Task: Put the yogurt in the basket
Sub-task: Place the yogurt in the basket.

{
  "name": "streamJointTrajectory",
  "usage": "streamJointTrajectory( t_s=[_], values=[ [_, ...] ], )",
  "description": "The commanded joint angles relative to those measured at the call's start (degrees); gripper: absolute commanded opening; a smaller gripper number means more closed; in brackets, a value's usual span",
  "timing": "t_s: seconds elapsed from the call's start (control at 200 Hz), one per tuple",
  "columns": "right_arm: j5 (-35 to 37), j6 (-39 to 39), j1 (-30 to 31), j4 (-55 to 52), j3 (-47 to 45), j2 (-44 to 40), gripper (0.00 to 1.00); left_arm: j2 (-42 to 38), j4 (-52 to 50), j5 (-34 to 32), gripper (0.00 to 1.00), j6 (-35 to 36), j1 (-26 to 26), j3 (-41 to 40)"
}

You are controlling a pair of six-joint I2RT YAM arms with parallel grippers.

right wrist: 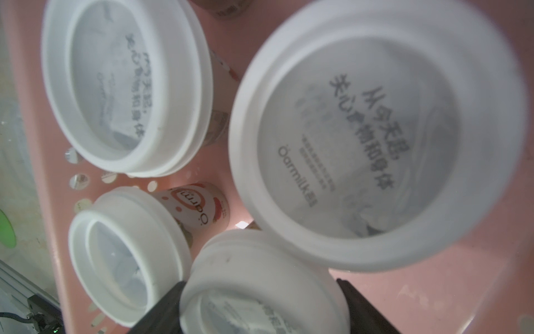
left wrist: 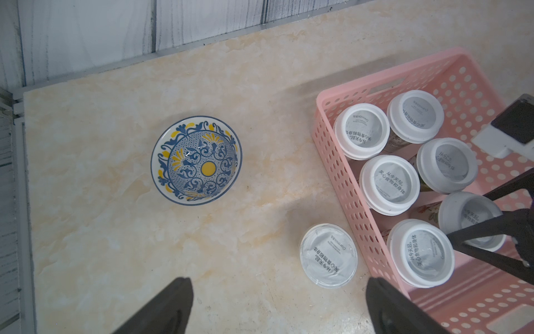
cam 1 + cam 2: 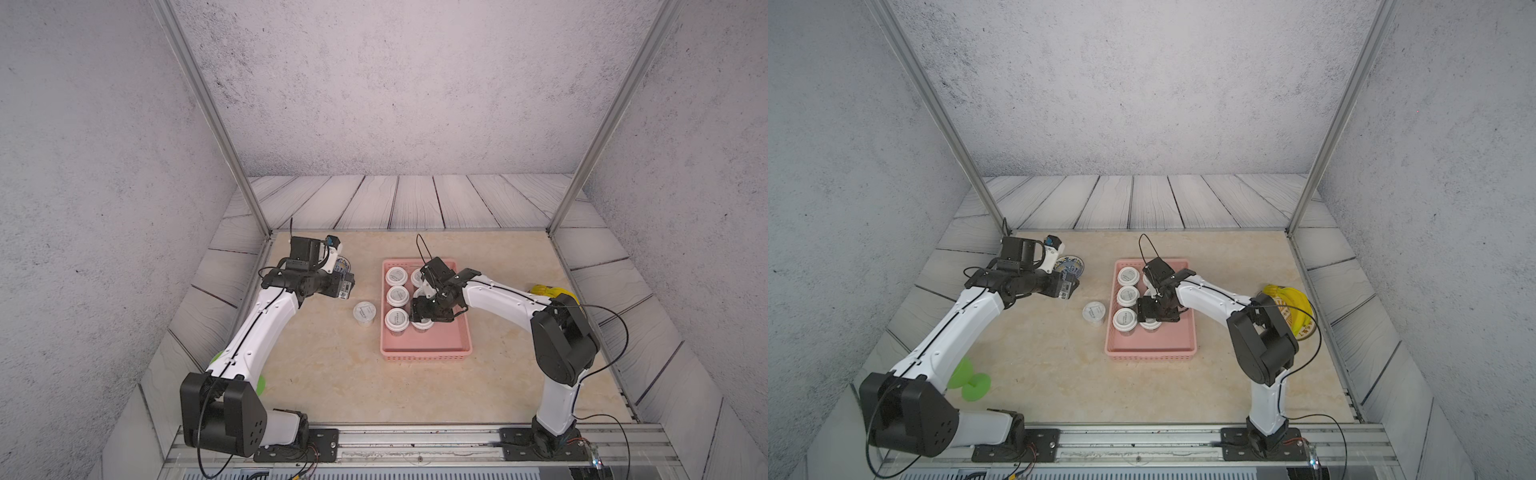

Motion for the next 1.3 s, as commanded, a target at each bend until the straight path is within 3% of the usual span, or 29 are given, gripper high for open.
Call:
streamJointTrajectory(
  t_s=[0.0,0.671,1.021,1.291],
  values=[
    [1.2,-0.1,0.2,-1.8,-0.8,-1.9,0.82,-0.7,0.8,0.7,1.00,-0.2,0.4,-0.6],
    [4.1,-0.8,0.1,-5.0,-3.2,-9.1,0.92,-0.6,0.9,1.4,1.00,1.7,0.5,-2.1],
    [10.0,-4.2,-0.7,-6.8,-3.0,-14.9,0.98,-0.3,2.9,4.5,0.99,5.2,0.4,-7.2],
    [13.3,-5.9,-3.2,-8.7,-3.3,-18.4,1.00,0.3,5.2,11.2,0.98,1.4,0.4,-10.7]
  ],
)
